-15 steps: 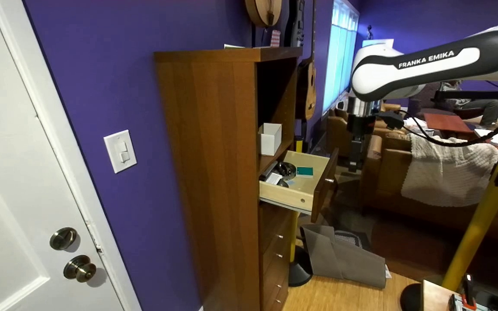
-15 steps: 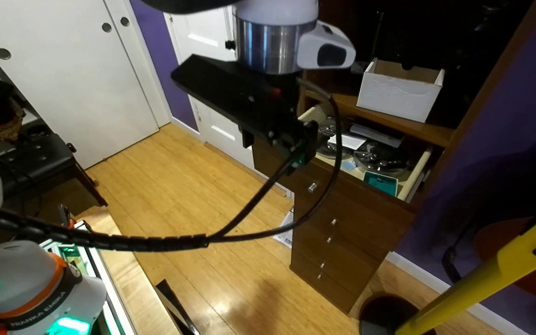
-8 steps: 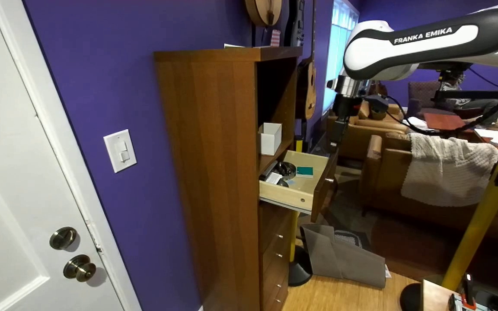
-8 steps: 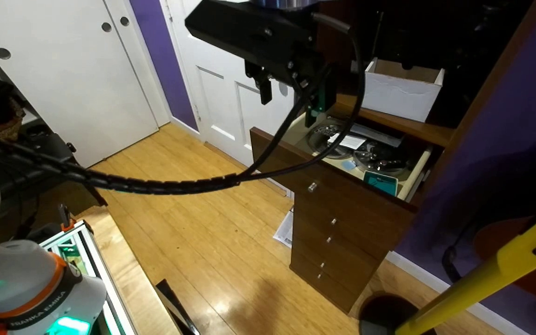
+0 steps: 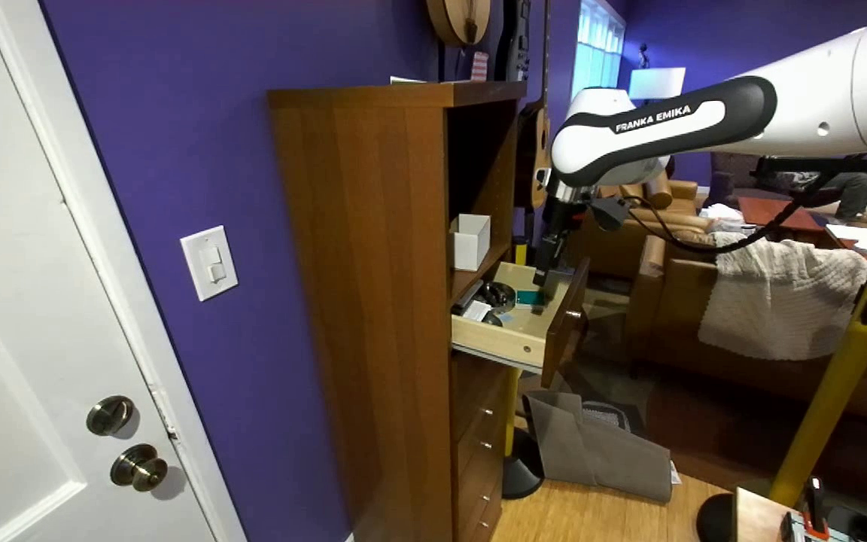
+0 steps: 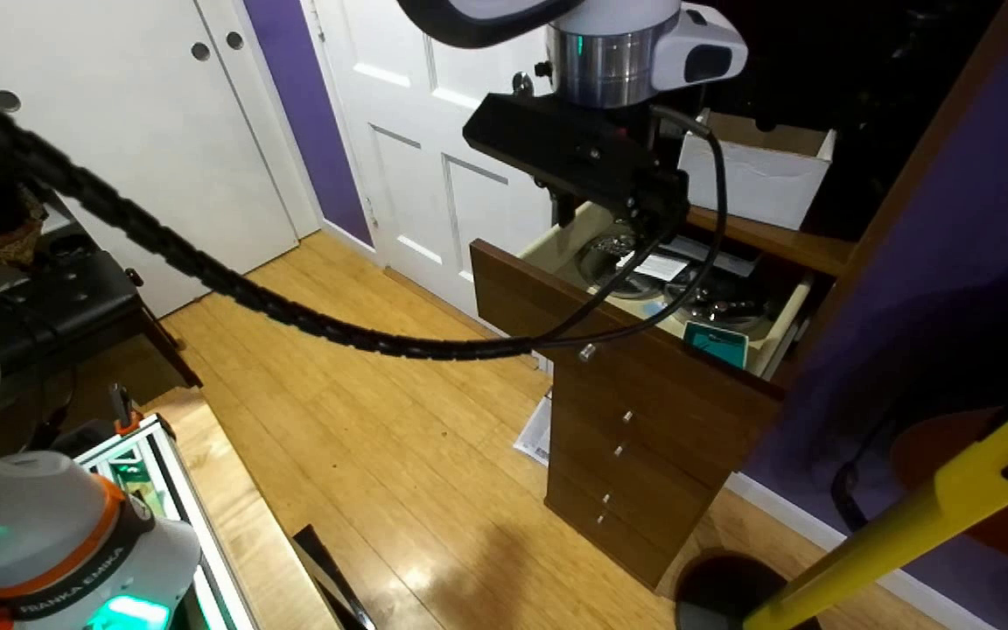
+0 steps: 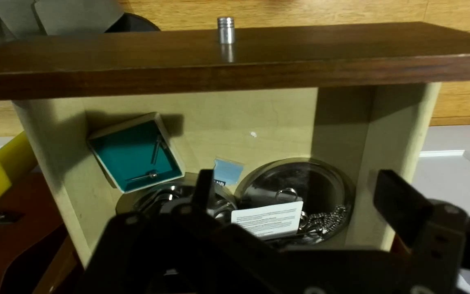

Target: Open the top drawer

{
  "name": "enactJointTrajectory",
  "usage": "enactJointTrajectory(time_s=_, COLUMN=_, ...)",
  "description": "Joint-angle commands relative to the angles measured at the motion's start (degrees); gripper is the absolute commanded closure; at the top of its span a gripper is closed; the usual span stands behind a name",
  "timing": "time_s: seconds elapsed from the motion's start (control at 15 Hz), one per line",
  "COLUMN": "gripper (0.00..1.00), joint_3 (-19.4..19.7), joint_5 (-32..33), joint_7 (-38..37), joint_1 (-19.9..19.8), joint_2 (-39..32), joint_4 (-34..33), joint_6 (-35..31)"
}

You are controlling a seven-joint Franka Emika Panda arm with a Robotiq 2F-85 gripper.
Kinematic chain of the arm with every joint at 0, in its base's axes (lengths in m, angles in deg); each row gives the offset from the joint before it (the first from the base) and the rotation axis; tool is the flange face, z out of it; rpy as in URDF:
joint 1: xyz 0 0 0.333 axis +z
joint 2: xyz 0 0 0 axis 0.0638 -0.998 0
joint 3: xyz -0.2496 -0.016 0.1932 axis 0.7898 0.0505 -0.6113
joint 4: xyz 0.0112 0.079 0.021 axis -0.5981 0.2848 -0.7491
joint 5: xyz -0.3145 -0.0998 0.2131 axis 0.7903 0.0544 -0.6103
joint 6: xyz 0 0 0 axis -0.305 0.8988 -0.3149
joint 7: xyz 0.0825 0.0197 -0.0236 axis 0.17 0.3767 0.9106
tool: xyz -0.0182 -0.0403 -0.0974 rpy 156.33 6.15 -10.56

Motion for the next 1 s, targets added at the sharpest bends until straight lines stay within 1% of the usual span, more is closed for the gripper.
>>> enactJointTrajectory(time_s=0.0, gripper=0.00, joint_3=-0.65, joint_5=0.66, joint_7=-0.18, joint_1=-0.70, joint_2=-3.14, joint_4=-1.77, joint_6=-0.24)
enactJointTrajectory(time_s=0.2, gripper=0.00, joint_3=-1.03, joint_5=1.27, joint_7=0.15, joint_1=-0.97, joint_2=-4.46, joint_4=-2.30, joint_6=-0.35)
enactJointTrajectory(time_s=0.47, gripper=0.00, joint_3=-1.33, joint_5=1.92, joint_7=-0.11, joint_1=-1.24, joint_2=-5.75, joint_4=-3.13, joint_6=1.21)
enactJointTrajectory(time_s=0.8, gripper=0.00, joint_3=-1.54, joint_5=4.26, joint_7=-1.30, joint_1=-1.32, joint_2=-6.92, joint_4=-3.98, joint_6=4.61)
enactJointTrajectory(time_s=0.93, gripper=0.00, joint_3=-1.54, joint_5=6.26, joint_7=-2.64, joint_1=-1.23, joint_2=-7.15, joint_4=-4.11, joint_6=6.54)
